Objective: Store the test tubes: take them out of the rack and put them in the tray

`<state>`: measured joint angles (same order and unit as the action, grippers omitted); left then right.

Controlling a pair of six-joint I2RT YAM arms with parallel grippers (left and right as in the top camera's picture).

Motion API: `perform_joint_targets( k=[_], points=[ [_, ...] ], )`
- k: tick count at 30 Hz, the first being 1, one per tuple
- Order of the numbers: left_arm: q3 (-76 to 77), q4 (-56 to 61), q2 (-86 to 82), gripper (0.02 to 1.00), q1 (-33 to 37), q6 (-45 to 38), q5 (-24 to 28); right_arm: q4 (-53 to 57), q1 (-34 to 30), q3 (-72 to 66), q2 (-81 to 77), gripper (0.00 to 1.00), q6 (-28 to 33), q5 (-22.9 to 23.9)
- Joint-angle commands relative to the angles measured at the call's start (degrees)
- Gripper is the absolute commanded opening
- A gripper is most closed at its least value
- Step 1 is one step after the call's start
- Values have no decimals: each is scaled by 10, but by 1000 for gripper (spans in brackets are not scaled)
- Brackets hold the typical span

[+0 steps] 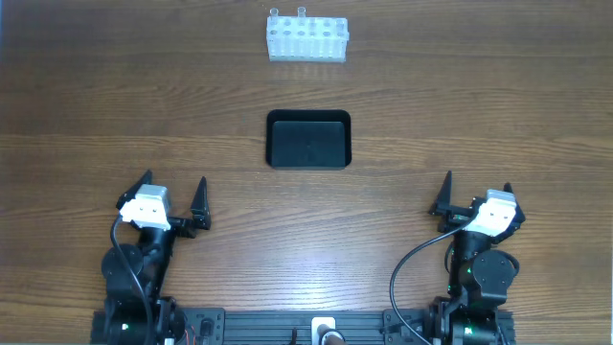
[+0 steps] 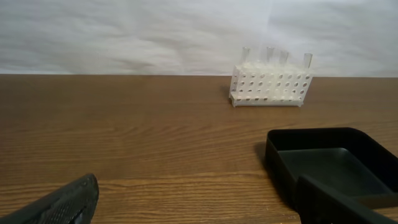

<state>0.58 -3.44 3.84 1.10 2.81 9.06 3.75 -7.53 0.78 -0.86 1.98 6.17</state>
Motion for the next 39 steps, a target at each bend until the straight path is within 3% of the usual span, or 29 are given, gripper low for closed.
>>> perform_joint_targets(
  k=[1,20,27,31,39],
  points=[
    [-2,-1,-5,1000,3,6,3,-1,0,-5,0,993,3,7],
    [-2,5,7,1000,1,7,-5,-1,0,-5,0,993,3,8],
    [4,195,76,998,4,6,-6,-1,0,-5,0,991,3,8],
    [80,259,207,998,21,5,-6,-1,0,-5,0,993,3,8],
    [377,164,496,996,18,4,-8,-1,0,-5,0,991,3,8]
  ],
)
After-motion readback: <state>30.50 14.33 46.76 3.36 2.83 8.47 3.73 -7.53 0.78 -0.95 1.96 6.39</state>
